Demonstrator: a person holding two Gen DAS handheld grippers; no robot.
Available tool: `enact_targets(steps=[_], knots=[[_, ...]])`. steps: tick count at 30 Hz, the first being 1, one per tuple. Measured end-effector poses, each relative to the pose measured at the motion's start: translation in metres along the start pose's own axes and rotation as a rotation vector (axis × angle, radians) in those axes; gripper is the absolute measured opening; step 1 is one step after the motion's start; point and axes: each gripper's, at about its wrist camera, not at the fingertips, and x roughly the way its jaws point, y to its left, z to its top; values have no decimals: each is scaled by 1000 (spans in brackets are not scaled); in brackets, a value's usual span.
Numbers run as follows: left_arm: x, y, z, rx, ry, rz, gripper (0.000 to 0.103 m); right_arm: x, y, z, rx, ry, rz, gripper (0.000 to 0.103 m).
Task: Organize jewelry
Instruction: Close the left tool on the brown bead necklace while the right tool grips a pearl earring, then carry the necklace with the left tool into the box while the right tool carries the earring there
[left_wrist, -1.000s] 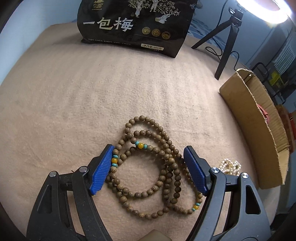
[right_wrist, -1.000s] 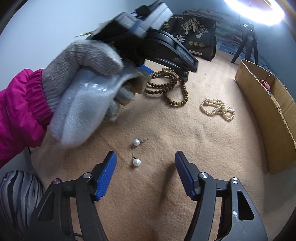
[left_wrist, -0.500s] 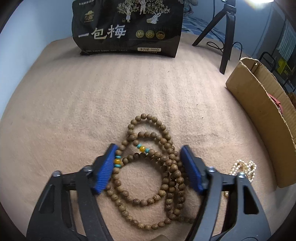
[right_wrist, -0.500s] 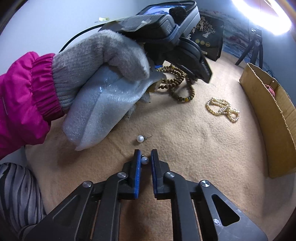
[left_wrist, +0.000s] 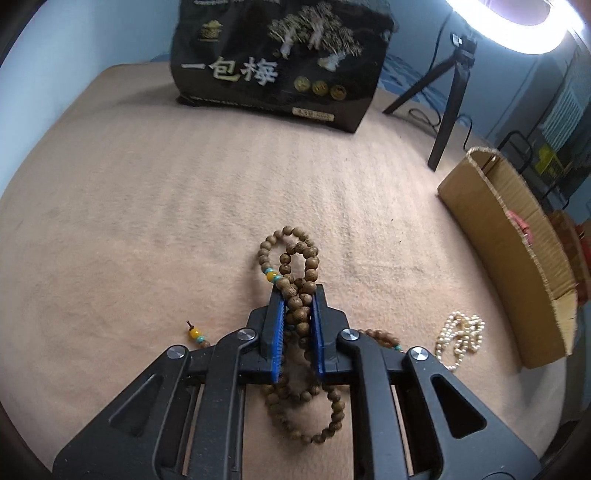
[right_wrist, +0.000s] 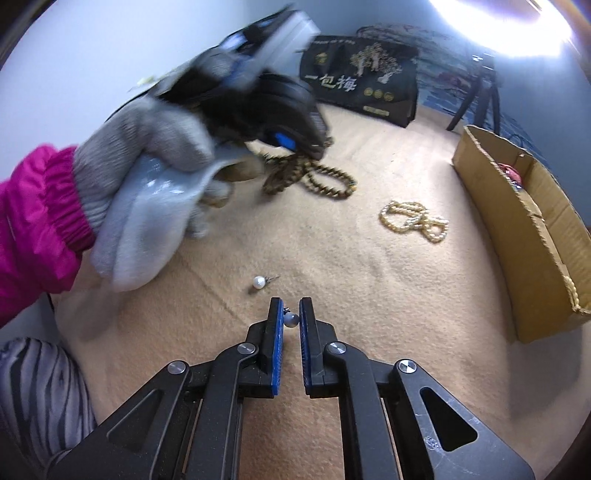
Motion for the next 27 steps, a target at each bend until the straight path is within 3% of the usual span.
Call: enact_targets(steps=[18, 27], knots=[[-89, -1, 8, 49, -133, -89, 11, -51, -21, 6, 74, -101, -52, 7], [-112, -35, 17, 111, -166, -150, 11, -73, -47, 17, 98, -146, -95, 7]])
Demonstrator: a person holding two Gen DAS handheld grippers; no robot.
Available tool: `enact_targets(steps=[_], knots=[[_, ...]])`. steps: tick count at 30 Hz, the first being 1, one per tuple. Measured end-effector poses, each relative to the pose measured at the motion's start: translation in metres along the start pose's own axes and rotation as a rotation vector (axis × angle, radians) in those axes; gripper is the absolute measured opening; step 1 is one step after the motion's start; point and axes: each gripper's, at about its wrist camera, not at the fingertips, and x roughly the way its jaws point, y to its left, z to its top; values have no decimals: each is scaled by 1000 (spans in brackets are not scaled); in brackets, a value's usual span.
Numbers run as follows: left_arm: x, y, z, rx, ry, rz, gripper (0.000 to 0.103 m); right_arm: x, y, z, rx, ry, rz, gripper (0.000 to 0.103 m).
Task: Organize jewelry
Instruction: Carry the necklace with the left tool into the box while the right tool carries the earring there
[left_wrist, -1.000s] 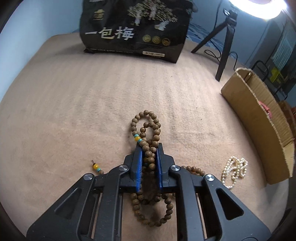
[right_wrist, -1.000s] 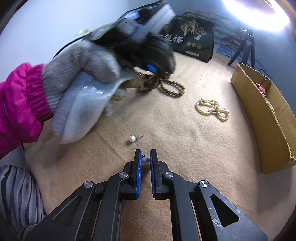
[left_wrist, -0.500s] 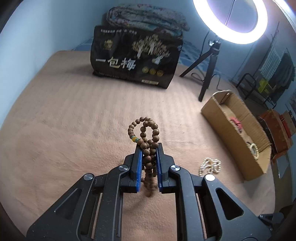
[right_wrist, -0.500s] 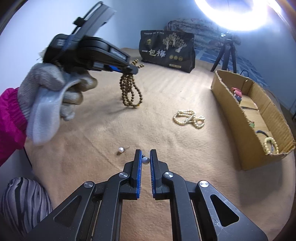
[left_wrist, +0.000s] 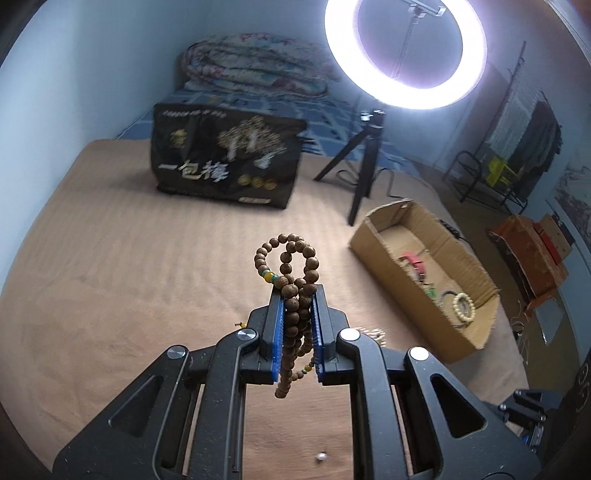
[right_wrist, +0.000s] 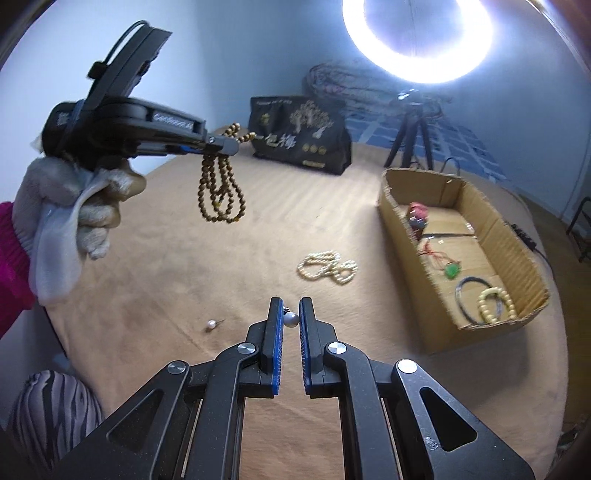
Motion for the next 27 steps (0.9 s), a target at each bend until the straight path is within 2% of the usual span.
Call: enact_targets(steps=[12, 27], knots=[[8, -64, 29, 68, -23, -75, 11, -28, -64, 17, 73, -70, -102, 7], [61, -145, 63, 141, -19, -146, 11, -15, -132, 19, 161, -80, -144, 7]])
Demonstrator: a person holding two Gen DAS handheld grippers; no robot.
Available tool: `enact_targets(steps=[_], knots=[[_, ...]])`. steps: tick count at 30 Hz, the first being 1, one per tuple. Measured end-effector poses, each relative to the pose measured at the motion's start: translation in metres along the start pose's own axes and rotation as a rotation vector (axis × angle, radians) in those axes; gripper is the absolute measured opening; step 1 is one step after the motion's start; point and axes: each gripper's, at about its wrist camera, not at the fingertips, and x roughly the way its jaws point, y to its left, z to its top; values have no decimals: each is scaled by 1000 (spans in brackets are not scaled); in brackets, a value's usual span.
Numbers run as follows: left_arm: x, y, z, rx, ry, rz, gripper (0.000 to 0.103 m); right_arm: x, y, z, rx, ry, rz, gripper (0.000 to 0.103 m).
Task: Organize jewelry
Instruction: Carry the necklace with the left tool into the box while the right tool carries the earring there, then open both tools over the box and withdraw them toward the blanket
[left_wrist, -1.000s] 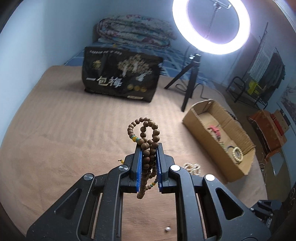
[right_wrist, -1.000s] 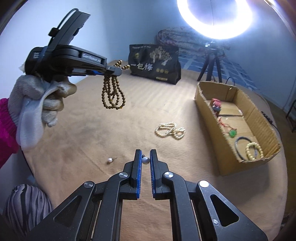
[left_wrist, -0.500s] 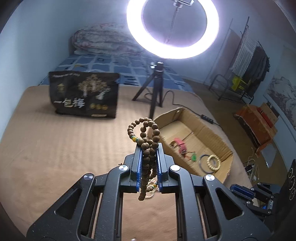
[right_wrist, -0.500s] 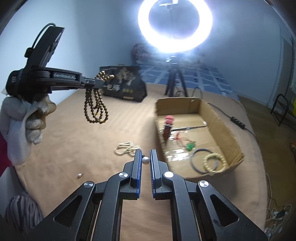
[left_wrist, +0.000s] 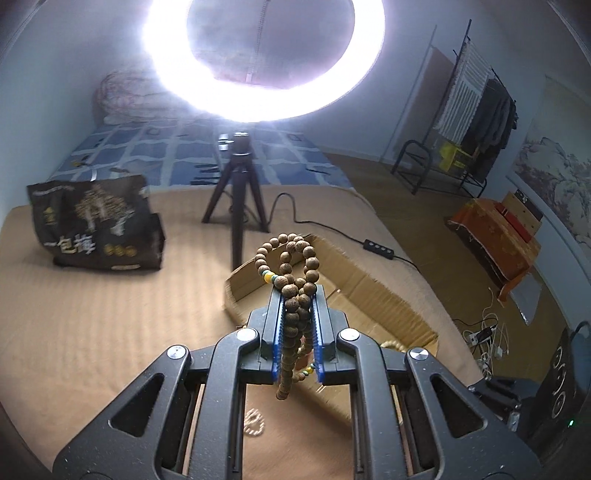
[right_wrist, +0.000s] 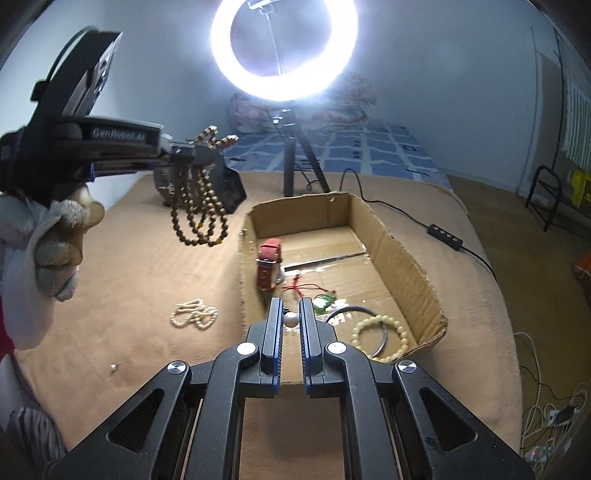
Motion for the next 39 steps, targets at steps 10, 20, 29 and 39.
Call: enact_targets(steps=[10, 20, 29, 39], knots=[[48, -35, 7, 50, 35, -29, 11, 19, -22, -1, 31, 17, -4, 7], [74, -53, 6, 110, 75, -23, 17, 28, -38, -4, 68, 27, -5, 14], [67, -50, 4, 125, 58, 10, 47, 19, -34, -4, 54, -18, -44, 67], [56, -41, -3, 124, 65, 27, 47, 14, -25, -4, 63, -13, -58, 68]])
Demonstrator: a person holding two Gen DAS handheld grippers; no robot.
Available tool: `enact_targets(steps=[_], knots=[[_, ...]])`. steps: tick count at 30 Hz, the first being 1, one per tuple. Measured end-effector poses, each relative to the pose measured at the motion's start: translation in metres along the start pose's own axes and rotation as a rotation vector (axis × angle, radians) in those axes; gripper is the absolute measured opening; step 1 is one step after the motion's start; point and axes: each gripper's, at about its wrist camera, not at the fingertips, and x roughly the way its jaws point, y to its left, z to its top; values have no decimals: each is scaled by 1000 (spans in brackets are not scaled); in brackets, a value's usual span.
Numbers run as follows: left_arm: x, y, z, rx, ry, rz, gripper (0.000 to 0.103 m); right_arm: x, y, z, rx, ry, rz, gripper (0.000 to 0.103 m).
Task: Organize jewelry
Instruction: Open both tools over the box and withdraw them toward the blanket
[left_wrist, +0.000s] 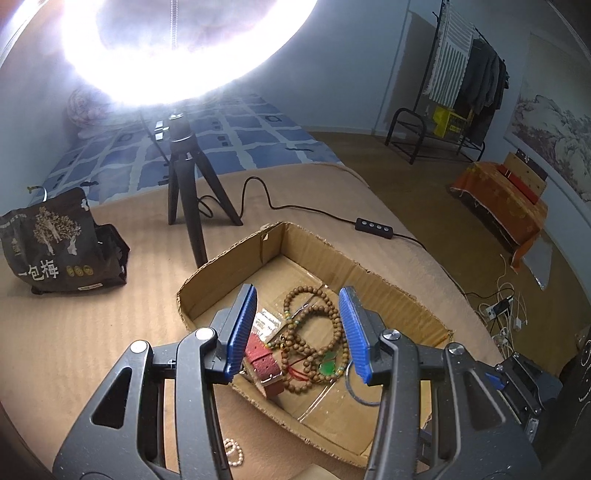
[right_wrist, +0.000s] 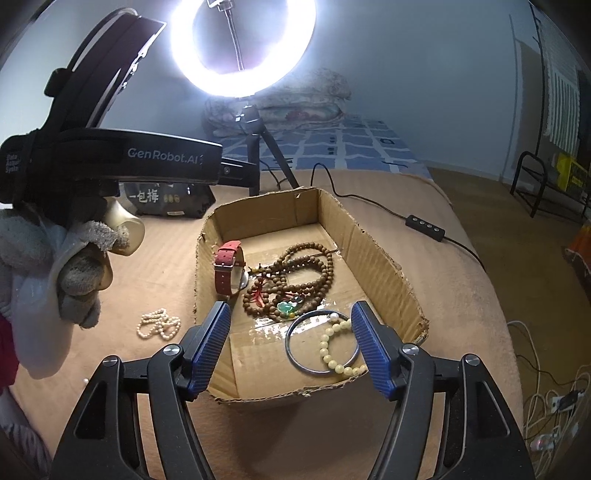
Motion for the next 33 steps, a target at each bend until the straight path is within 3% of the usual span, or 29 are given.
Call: enact_targets(steps=[4, 7, 20, 33], knots=[[-8, -1, -4, 24, 3, 12, 49, -3, 4, -2, 4, 9, -10, 72], [-18, 4, -8, 31, -3, 19, 58, -6, 6, -4, 11, 19, -18, 75], [-76, 55, -40, 44, -16, 73, 59, -26, 22, -6, 74, 21, 7, 77], [-124, 116, -132, -9, 36, 59, 59, -15, 77, -7, -11, 51, 92, 77]])
